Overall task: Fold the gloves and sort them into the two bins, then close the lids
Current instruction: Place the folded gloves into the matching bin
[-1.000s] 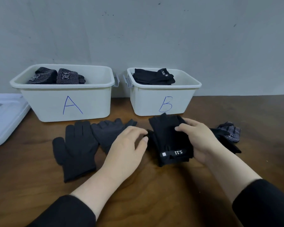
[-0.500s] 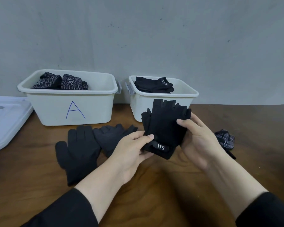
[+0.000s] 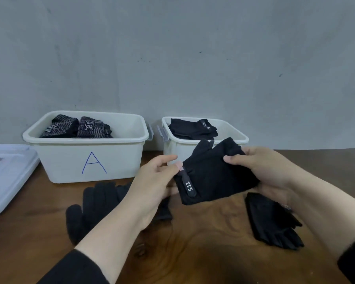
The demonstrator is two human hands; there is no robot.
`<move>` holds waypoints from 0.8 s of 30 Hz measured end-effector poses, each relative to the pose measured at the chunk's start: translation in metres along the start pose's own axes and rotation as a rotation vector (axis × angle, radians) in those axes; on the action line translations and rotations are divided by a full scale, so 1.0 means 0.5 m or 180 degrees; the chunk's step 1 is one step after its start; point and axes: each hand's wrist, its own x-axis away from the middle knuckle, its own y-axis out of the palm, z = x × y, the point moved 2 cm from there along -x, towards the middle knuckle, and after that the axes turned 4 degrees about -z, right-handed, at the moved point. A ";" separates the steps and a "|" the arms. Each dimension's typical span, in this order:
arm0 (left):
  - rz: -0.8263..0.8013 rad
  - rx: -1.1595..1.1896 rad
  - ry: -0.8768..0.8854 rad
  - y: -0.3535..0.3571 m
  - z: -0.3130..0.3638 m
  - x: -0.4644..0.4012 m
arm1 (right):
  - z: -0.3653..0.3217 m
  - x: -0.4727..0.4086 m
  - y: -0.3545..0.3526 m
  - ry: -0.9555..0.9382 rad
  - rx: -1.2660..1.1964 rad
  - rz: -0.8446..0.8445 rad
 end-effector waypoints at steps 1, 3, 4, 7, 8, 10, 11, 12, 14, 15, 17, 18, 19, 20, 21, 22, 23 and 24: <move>0.0083 -0.0043 0.0128 -0.004 0.011 -0.010 | -0.021 -0.005 -0.009 -0.0085 0.0047 0.0108; 0.0313 -0.0525 0.0469 -0.017 0.032 -0.033 | -0.069 -0.021 -0.036 -0.0322 0.0276 0.0387; 0.0433 -0.0969 0.0689 -0.024 0.043 -0.044 | -0.095 -0.031 -0.051 -0.0424 0.0430 0.0535; 0.0638 -0.2455 0.1261 -0.036 0.070 -0.072 | -0.161 -0.078 -0.092 -0.0577 0.0704 0.0818; 0.0676 -0.2887 0.1456 -0.037 0.074 -0.084 | -0.178 -0.099 -0.101 -0.0596 0.0742 0.0855; 0.0703 -0.3535 0.1731 -0.038 0.080 -0.106 | -0.203 -0.148 -0.109 -0.0575 0.0726 0.0859; 0.0714 -0.3666 0.1793 -0.040 0.082 -0.117 | -0.212 -0.174 -0.110 -0.0551 0.0655 0.0822; 0.0720 -0.3705 0.1820 -0.043 0.084 -0.127 | -0.221 -0.201 -0.108 -0.0528 0.0546 0.0770; 0.0741 -0.3677 0.1842 -0.052 0.084 -0.142 | -0.241 -0.254 -0.100 -0.0525 0.0239 0.0717; 0.0761 -0.3679 0.1882 -0.054 0.084 -0.146 | -0.250 -0.277 -0.094 -0.0520 0.0056 0.0704; 0.0786 -0.3752 0.1951 -0.058 0.080 -0.154 | -0.254 -0.324 -0.076 -0.0437 -0.0309 0.0616; 0.0787 -0.3762 0.1952 -0.060 0.078 -0.157 | -0.242 -0.349 -0.068 -0.0354 -0.0389 0.0561; 0.0796 -0.3754 0.1952 -0.059 0.076 -0.160 | -0.225 -0.370 -0.060 -0.0205 -0.0315 0.0528; 0.0806 -0.3765 0.1950 -0.059 0.074 -0.162 | -0.200 -0.392 -0.054 -0.0064 -0.0005 0.0589; 0.0800 -0.3809 0.1936 -0.060 0.070 -0.163 | -0.168 -0.412 -0.052 -0.0006 0.0588 0.0737; 0.0768 -0.3882 0.1929 -0.060 0.066 -0.163 | -0.141 -0.425 -0.055 -0.0050 0.1465 0.0976; 0.0726 -0.3986 0.1940 -0.059 0.062 -0.164 | -0.122 -0.434 -0.061 -0.0324 0.2423 0.1327; 0.0687 -0.4114 0.1952 -0.058 0.058 -0.165 | -0.109 -0.434 -0.057 -0.0784 0.3097 0.1543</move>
